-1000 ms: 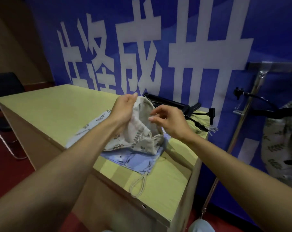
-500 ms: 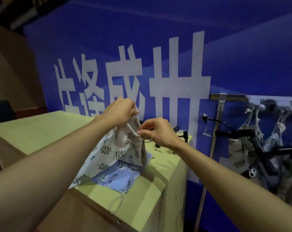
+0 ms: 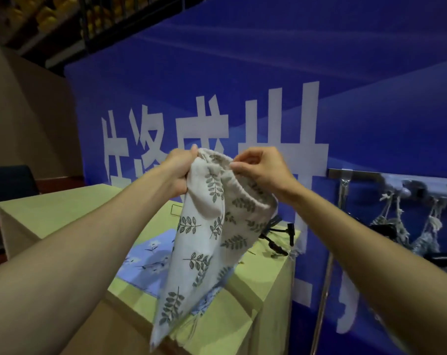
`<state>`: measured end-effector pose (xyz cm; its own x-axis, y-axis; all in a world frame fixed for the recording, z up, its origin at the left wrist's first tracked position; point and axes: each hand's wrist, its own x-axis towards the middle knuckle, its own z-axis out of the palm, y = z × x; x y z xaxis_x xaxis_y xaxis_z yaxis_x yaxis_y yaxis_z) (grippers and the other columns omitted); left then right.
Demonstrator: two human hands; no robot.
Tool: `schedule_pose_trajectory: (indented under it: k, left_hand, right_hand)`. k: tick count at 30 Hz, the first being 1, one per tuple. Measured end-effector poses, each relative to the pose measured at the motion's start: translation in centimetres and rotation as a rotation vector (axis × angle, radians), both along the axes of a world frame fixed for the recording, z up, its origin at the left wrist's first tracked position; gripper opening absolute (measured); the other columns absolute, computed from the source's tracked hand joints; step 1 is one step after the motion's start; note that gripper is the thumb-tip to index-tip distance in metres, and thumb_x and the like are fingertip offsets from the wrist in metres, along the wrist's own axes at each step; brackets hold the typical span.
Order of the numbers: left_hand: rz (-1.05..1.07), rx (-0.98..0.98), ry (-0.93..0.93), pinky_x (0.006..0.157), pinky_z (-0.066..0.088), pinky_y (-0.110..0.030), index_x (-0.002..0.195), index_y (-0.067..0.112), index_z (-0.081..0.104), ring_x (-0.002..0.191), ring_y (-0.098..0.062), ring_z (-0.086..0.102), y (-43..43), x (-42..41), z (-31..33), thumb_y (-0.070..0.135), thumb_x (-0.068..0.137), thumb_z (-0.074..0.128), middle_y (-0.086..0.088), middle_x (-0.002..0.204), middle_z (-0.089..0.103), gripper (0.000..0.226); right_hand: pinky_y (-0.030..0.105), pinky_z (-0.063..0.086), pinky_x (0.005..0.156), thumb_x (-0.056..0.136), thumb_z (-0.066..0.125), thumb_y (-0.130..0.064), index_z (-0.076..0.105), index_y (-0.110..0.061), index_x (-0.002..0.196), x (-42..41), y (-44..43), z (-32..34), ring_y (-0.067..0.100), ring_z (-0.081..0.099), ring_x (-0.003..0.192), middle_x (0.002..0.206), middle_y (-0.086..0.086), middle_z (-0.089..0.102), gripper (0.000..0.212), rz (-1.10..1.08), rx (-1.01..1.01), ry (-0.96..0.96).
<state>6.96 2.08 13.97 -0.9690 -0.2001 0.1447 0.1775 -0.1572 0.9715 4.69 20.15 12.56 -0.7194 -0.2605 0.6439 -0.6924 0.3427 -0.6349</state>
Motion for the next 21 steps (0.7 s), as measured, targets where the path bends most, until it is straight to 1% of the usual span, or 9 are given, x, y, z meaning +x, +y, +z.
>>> schedule_pose_trajectory:
  k: [1, 3, 5, 7, 9, 13, 15, 17, 21]
  left_hand:
    - [-0.05, 0.005, -0.003, 0.076, 0.056, -0.043, 0.095, 0.0, 0.061, 0.074, -0.028, 0.067, 0.2, 0.2, 0.7, 0.025, 0.102, 0.044, -0.017, 0.08, 0.068, 0.031]
    - [-0.13, -0.046, 0.024, 0.09, 0.055, -0.047, 0.103, -0.002, 0.062, 0.088, -0.032, 0.069, 1.3, 0.5, 1.7, 0.026, 0.102, 0.043, -0.022, 0.096, 0.069, 0.034]
    - [-0.177, -0.112, 0.056, 0.094, 0.053, -0.047, 0.111, -0.005, 0.062, 0.097, -0.033, 0.069, 3.2, 0.7, 2.3, 0.027, 0.102, 0.043, -0.023, 0.106, 0.07, 0.038]
    - [-0.27, -0.189, 0.067, 0.086, 0.056, -0.041, 0.104, 0.0, 0.065, 0.085, -0.027, 0.071, 5.4, 1.4, 2.5, 0.03, 0.101, 0.045, -0.017, 0.096, 0.073, 0.036]
    - [-0.423, -0.275, 0.042, 0.078, 0.057, -0.036, 0.102, 0.003, 0.067, 0.077, -0.022, 0.069, 7.1, 2.1, 2.3, 0.032, 0.098, 0.051, -0.012, 0.088, 0.072, 0.033]
    - [-0.619, -0.517, 0.031, 0.06, 0.057, -0.028, 0.108, 0.002, 0.067, 0.067, -0.016, 0.066, 11.1, 2.9, 1.4, 0.03, 0.097, 0.054, -0.007, 0.08, 0.071, 0.033]
    - [-0.637, -0.533, 0.075, 0.058, 0.055, -0.027, 0.104, 0.004, 0.067, 0.065, -0.015, 0.066, 13.8, 3.0, 0.6, 0.029, 0.098, 0.053, -0.007, 0.079, 0.07, 0.029]
    - [-0.618, -0.515, 0.126, 0.062, 0.054, -0.028, 0.094, 0.008, 0.067, 0.069, -0.018, 0.064, 16.6, 2.7, -0.5, 0.029, 0.097, 0.055, -0.009, 0.081, 0.068, 0.024]
    - [-0.583, -0.464, 0.168, 0.062, 0.053, -0.029, 0.092, 0.009, 0.067, 0.068, -0.017, 0.063, 19.8, 2.2, -2.5, 0.028, 0.096, 0.057, -0.008, 0.081, 0.067, 0.021]
  right_hand:
    - [0.019, 0.054, 0.069, 0.082, 0.073, -0.025, 0.073, -0.02, 0.088, 0.3, 0.9, 1.2, 0.006, 0.066, 0.08, 0.084, -0.005, 0.071, 0.008, -0.041, 0.036, 0.058]
    - [0.014, 0.05, 0.067, 0.083, 0.072, -0.026, 0.074, -0.018, 0.09, 1.2, 2.8, 3.2, 0.001, 0.063, 0.077, 0.082, -0.008, 0.07, 0.011, -0.101, 0.128, 0.156]
    - [0.01, 0.049, 0.065, 0.082, 0.073, -0.028, 0.075, -0.018, 0.09, 2.2, 4.8, 4.6, -0.002, 0.062, 0.073, 0.078, -0.01, 0.069, 0.014, -0.126, 0.239, 0.203]
    - [0.005, 0.046, 0.062, 0.079, 0.075, -0.03, 0.076, -0.018, 0.089, 3.5, 7.2, 5.6, -0.005, 0.061, 0.068, 0.076, -0.011, 0.069, 0.015, -0.178, 0.413, 0.242]
    - [0.007, 0.044, 0.057, 0.078, 0.076, -0.032, 0.077, -0.02, 0.088, 4.6, 9.9, 6.4, -0.005, 0.059, 0.065, 0.074, -0.013, 0.069, 0.015, -0.235, 0.574, 0.251]
    - [0.026, 0.048, 0.06, 0.075, 0.079, -0.035, 0.076, -0.03, 0.078, 6.3, 15.9, 7.4, 0.004, 0.058, 0.063, 0.07, -0.006, 0.072, 0.006, -0.286, 0.695, 0.142]
    - [0.021, 0.043, 0.056, 0.073, 0.081, -0.033, 0.075, -0.032, 0.073, 7.1, 18.4, 7.5, -0.003, 0.052, 0.055, 0.06, -0.015, 0.067, 0.006, -0.291, 0.753, 0.094]
    - [0.014, 0.039, 0.053, 0.073, 0.081, -0.033, 0.077, -0.027, 0.074, 8.0, 20.4, 7.4, -0.004, 0.049, 0.051, 0.054, -0.018, 0.062, 0.008, -0.325, 0.802, 0.044]
    - [0.022, 0.045, 0.059, 0.08, 0.072, -0.046, 0.075, -0.019, 0.074, 9.1, 22.9, 7.3, 0.001, 0.054, 0.055, 0.06, -0.01, 0.065, 0.027, -0.38, 0.874, -0.036]
